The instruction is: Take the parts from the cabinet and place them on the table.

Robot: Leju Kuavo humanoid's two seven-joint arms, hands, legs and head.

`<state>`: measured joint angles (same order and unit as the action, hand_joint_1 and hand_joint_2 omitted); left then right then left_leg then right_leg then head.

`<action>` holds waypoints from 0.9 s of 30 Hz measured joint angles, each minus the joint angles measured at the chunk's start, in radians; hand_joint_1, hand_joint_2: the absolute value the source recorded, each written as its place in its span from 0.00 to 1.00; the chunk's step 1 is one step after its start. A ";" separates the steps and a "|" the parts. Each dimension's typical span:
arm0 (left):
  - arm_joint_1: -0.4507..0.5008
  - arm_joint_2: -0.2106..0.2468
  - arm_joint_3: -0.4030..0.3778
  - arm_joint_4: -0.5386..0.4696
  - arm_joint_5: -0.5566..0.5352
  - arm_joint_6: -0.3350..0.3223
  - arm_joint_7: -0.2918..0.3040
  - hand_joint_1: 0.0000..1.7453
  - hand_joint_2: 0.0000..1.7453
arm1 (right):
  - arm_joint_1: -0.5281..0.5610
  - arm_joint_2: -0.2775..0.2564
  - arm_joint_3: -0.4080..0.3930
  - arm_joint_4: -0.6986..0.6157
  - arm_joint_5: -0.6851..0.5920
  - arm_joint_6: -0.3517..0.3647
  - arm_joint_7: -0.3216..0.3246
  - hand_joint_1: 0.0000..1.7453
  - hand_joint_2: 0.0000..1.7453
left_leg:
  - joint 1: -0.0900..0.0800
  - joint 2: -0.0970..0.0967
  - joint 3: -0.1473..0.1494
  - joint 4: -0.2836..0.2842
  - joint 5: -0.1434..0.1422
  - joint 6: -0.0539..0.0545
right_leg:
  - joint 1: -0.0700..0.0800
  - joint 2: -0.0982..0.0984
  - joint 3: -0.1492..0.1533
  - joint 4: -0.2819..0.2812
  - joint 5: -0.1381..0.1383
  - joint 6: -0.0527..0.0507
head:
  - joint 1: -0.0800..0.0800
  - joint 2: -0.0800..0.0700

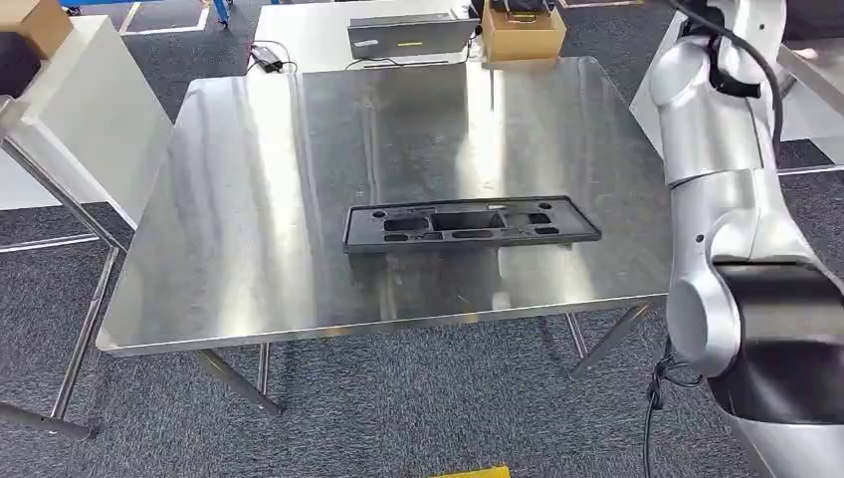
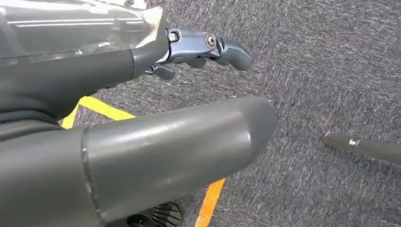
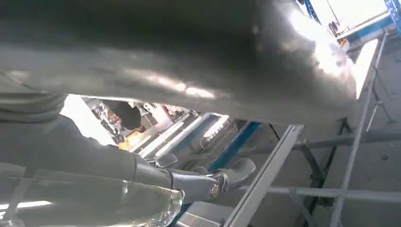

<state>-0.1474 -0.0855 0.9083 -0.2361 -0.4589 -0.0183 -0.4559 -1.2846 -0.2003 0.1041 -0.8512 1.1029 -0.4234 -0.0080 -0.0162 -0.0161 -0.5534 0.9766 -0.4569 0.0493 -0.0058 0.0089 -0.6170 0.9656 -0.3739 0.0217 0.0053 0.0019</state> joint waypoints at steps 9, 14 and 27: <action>0.000 -0.004 0.011 0.000 0.026 -0.003 -0.025 0.00 0.00 | 0.115 0.005 -0.018 -0.045 -0.370 -0.030 -0.249 0.00 0.00 | 0.000 0.000 0.002 0.000 -0.001 0.000 | 0.001 0.000 0.002 -0.001 -0.001 0.000 | 0.000 0.000; 0.011 -0.011 0.029 0.000 0.044 -0.001 -0.055 0.00 0.00 | 0.609 0.050 -0.058 -0.314 -0.797 -0.065 -0.578 0.00 0.00 | 0.003 -0.007 0.010 0.002 -0.010 0.004 | 0.005 -0.008 0.016 -0.003 -0.008 0.004 | 0.002 0.000; 0.033 -0.013 0.059 0.000 0.053 0.018 -0.066 0.00 0.00 | 1.094 0.211 -0.052 -0.554 -0.848 -0.089 -0.620 0.00 0.00 | 0.005 0.001 0.023 -0.018 0.001 0.033 | -0.006 -0.007 -0.089 0.224 -0.125 0.001 | 0.003 0.000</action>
<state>-0.1142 -0.0984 0.9674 -0.2361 -0.4055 0.0000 -0.5222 -0.1904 0.0111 0.0523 -1.4054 0.2544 -0.5119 -0.6279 -0.0109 -0.0148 -0.5301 0.9585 -0.4559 0.0825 -0.0118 0.0019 -0.7058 1.1897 -0.4993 0.0223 0.0080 0.0019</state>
